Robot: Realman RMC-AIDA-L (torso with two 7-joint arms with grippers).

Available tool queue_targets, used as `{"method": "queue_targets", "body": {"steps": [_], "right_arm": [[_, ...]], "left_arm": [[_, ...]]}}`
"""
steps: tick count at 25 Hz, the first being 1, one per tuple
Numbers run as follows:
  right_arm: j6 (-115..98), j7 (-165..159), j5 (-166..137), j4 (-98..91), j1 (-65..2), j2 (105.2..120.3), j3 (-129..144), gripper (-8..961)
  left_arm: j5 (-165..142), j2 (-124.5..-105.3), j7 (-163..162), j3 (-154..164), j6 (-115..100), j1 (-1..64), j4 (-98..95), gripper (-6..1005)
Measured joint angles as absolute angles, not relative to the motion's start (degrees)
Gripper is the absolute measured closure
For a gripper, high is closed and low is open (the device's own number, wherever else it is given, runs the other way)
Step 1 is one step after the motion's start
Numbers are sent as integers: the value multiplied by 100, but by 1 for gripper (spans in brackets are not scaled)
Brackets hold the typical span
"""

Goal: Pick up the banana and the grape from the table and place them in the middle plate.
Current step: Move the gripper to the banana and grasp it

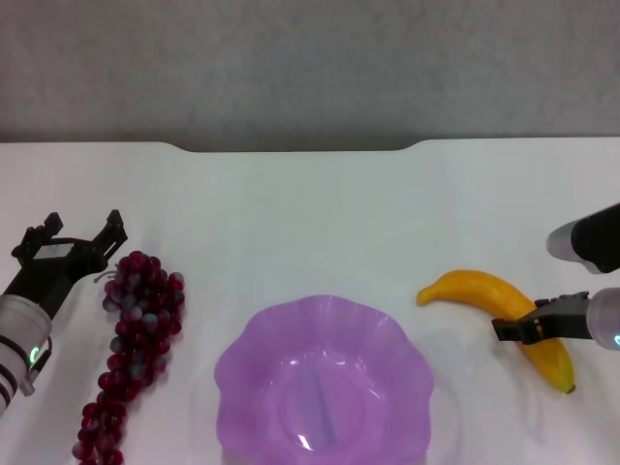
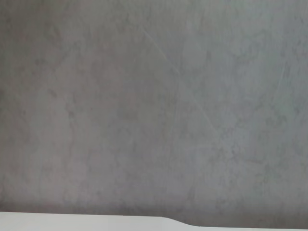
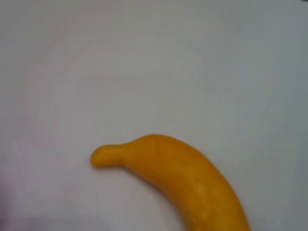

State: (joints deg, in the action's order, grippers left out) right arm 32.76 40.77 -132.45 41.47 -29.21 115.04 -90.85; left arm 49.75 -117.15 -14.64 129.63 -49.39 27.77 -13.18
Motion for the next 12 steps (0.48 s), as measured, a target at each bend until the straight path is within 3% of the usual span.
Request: {"method": "queue_targets", "body": {"steps": [12], "right_arm": [[2714, 4067, -12972, 3745, -3020, 11514, -8760, 290]], "left_arm": [[4972, -11712, -1507, 12994, -4956, 2722, -1388, 119]]}}
